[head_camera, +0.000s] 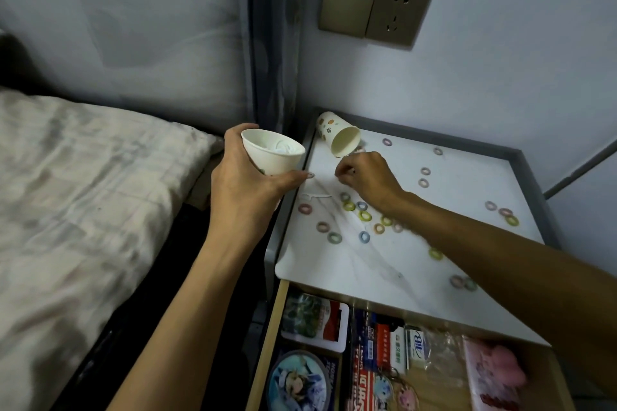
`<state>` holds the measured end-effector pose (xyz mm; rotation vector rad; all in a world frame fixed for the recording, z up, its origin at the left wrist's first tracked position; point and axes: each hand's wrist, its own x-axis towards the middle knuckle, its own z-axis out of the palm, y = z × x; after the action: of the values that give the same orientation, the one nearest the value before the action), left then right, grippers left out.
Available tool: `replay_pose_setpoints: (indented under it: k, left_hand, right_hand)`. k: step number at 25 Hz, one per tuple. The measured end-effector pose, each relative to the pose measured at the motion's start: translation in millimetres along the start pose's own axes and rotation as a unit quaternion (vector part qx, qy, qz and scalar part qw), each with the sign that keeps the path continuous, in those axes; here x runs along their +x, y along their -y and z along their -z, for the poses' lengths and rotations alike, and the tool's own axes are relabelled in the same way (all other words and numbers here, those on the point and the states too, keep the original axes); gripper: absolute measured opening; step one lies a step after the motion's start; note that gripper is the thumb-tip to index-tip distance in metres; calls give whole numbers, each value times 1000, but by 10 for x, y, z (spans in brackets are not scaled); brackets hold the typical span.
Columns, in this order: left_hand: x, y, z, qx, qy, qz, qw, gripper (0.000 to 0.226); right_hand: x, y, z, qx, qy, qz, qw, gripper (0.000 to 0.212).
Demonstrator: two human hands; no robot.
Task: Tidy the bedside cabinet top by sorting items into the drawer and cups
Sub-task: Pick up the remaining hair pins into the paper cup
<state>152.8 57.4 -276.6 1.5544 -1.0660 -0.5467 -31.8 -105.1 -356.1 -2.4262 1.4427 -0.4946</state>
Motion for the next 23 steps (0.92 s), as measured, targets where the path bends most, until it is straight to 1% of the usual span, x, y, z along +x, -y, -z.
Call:
replay_pose_setpoints:
  k: [3, 5, 6, 8, 12, 14, 17, 21, 23]
  left_hand:
    - [8, 2, 3, 0, -4, 1, 1000, 78]
    - [16, 8, 6, 2, -3, 2, 1000, 79]
    - [20, 14, 4, 2, -3, 3, 1000, 79]
    - [29, 24, 3, 5, -2, 5, 1000, 80]
    - [28, 29, -13, 14, -1, 1, 1000, 79]
    - [23, 28, -11, 17, -1, 1, 1000, 78]
    - [3, 12, -15, 21, 1, 0, 1000, 78]
    - [-3, 1, -17, 22, 9, 2, 1000, 77]
    - [-1, 5, -16, 25, 10, 3, 1000, 77]
  right_hand:
    - [78, 14, -44, 25, -14, -91, 995, 24]
    - [108, -4, -38, 7, 8, -139, 990, 20]
    - [110, -14, -14, -4, 23, -149, 989, 19]
    - [104, -20, 27, -5, 44, -145, 988, 17]
    - [83, 71, 24, -17, 96, -76, 992, 2]
    - [72, 119, -12, -19, 112, -44, 993, 5]
    - [68, 116, -43, -22, 96, -46, 994, 14]
    - [76, 170, -69, -85, 71, -80, 991, 8]
    - [84, 185, -68, -99, 92, -69, 988, 9]
